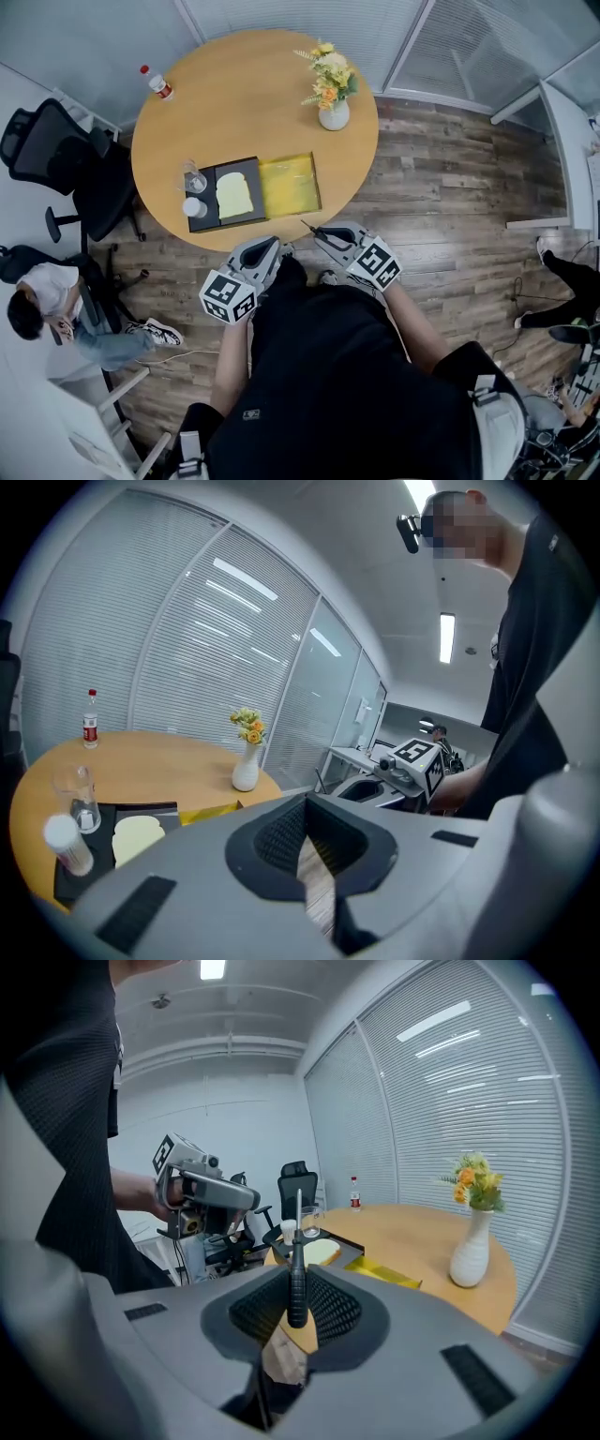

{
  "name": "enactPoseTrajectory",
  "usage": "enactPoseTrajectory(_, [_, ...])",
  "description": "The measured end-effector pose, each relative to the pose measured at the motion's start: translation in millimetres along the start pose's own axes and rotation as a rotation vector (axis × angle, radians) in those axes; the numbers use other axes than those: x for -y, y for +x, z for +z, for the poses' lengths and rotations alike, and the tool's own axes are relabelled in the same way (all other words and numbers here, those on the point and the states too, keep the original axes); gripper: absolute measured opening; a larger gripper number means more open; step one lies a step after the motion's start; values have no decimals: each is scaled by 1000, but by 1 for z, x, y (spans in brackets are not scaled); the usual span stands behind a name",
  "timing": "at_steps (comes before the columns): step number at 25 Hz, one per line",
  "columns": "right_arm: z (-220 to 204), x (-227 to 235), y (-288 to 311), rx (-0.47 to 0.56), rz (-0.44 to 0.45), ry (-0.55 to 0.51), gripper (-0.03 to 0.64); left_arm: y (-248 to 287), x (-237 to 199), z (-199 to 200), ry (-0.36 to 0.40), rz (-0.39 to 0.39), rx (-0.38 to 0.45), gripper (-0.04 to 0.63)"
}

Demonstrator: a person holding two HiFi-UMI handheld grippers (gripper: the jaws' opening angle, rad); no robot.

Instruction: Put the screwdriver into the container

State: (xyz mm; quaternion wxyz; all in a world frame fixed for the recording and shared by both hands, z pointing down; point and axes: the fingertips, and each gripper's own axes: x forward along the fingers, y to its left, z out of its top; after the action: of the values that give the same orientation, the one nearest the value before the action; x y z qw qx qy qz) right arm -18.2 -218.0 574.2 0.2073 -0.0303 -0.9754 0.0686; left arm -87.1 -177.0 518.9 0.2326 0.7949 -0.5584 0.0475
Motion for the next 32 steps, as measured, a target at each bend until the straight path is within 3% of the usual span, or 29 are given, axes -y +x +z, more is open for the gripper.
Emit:
enactPoseTrajectory(10, [11,39,49,-64,-51,22,55,23,-60,27,5,-95,-3,5])
enactPoseTrajectory(19, [-14,63,102,-163,-88,36,55,23,-110,29,6,-155,-26,5])
enactPoseTrajectory(26, [-60,84,136,-426,-158,-53,55,19,-129,21,6,-197,-57,5])
enactPoseTrajectory(32, [-91,101,169,-574,-148,-83,55,18,-142,15,-12,-214,-71,5])
